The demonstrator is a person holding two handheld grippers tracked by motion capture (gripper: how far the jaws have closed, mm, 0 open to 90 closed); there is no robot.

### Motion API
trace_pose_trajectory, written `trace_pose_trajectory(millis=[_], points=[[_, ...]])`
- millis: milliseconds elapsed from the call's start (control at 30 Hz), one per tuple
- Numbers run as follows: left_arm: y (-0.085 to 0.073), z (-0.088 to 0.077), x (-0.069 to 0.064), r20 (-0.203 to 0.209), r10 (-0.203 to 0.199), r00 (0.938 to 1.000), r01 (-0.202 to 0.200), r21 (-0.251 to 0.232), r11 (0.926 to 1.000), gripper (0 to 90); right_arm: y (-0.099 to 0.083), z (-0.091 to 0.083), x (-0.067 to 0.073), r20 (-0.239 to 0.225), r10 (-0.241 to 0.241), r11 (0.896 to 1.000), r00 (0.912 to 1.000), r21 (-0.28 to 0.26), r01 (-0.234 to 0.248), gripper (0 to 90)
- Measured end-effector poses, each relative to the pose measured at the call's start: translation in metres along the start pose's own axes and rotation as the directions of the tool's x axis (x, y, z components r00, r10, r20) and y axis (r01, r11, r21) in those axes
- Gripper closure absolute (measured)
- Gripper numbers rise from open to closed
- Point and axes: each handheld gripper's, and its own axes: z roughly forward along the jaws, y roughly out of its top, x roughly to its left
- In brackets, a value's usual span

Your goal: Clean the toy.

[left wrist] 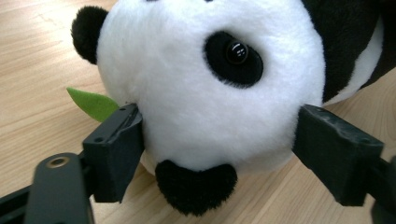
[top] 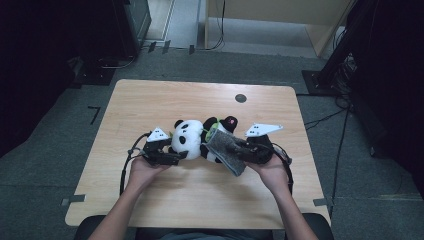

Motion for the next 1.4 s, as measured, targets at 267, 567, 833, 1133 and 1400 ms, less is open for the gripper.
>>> trace_pose_trajectory(millis=[267,567,833,1133,1400], points=[[0.003,0.002,0.013,0.074,-0.011,0.9972,0.012,-0.012,0.9999,12.5,-0.005,0.006,-0.008,0.011,0.003,1.0,0.9999,0.002,-0.003,74.0],[0.001,0.01,0.014,0.065,0.024,0.9976,-0.024,0.005,0.9997,17.0,-0.007,0.008,-0.016,0.007,0.023,1.0,0.9997,0.002,-0.023,73.9],[0.0,0.008,0.014,0.059,0.016,0.9981,-0.016,0.002,0.9999,25.8,-0.013,0.0,-0.026,0.05,0.053,0.998,0.9973,0.024,-0.054,74.5],[0.0,0.007,0.013,0.055,0.016,0.9984,-0.016,0.002,0.9999,28.6,-0.011,-0.014,-0.028,0.067,0.073,0.997,0.9951,0.01,-0.074,74.9],[0.0,0.007,0.011,0.048,0.019,0.9987,-0.019,0.0,0.9998,28.6,0.01,-0.022,0.0,0.029,0.002,1.0,0.9996,-0.004,-0.002,74.9]])
